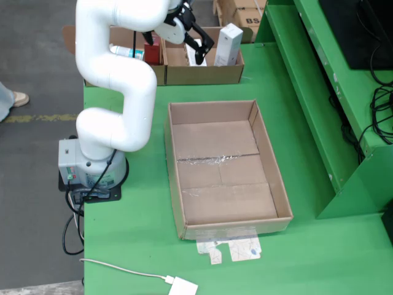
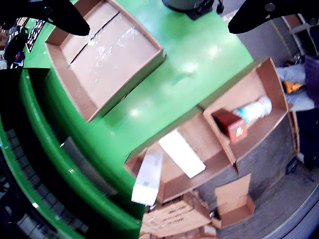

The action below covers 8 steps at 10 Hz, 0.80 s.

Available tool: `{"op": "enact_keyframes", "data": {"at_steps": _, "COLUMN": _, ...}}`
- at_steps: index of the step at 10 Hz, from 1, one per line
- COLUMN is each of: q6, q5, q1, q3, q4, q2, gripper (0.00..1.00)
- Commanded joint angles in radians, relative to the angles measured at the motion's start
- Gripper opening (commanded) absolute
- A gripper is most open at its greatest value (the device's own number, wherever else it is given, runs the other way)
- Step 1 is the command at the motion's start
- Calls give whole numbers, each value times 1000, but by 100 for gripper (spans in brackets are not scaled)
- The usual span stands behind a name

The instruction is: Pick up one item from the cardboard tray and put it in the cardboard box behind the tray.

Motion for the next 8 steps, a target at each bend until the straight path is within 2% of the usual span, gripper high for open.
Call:
{"op": "enact_keyframes", "data": {"at_steps": 1, "q6": -126, "q5": 76, "q1": -316, "q3": 728, "q4": -547, "q2": -175, "gripper": 100}}
{"op": "enact_keyframes", "data": {"at_steps": 2, "q6": -126, "q5": 76, "q1": -316, "q3": 728, "q4": -547, "q2": -175, "gripper": 100}}
{"op": "enact_keyframes", "data": {"at_steps": 3, "q6": -265, "q5": 139, "q1": -515, "q3": 883, "q4": -617, "q2": -239, "gripper": 100}}
{"op": "enact_keyframes", "data": {"at_steps": 4, "q6": -326, "q5": 159, "q1": -592, "q3": 896, "q4": -620, "q2": -242, "gripper": 100}}
{"op": "enact_keyframes", "data": {"at_steps": 5, "q6": -326, "q5": 159, "q1": -592, "q3": 896, "q4": -620, "q2": -242, "gripper": 100}}
{"op": "enact_keyframes", "data": {"at_steps": 6, "q6": -472, "q5": 210, "q1": -786, "q3": 894, "q4": -587, "q2": -260, "gripper": 100}}
{"op": "enact_keyframes", "data": {"at_steps": 7, "q6": -472, "q5": 210, "q1": -786, "q3": 894, "q4": -587, "q2": -260, "gripper": 100}}
{"op": "enact_keyframes", "data": {"at_steps": 8, "q6": -633, "q5": 278, "q1": -1000, "q3": 898, "q4": -537, "q2": -320, "gripper": 100}}
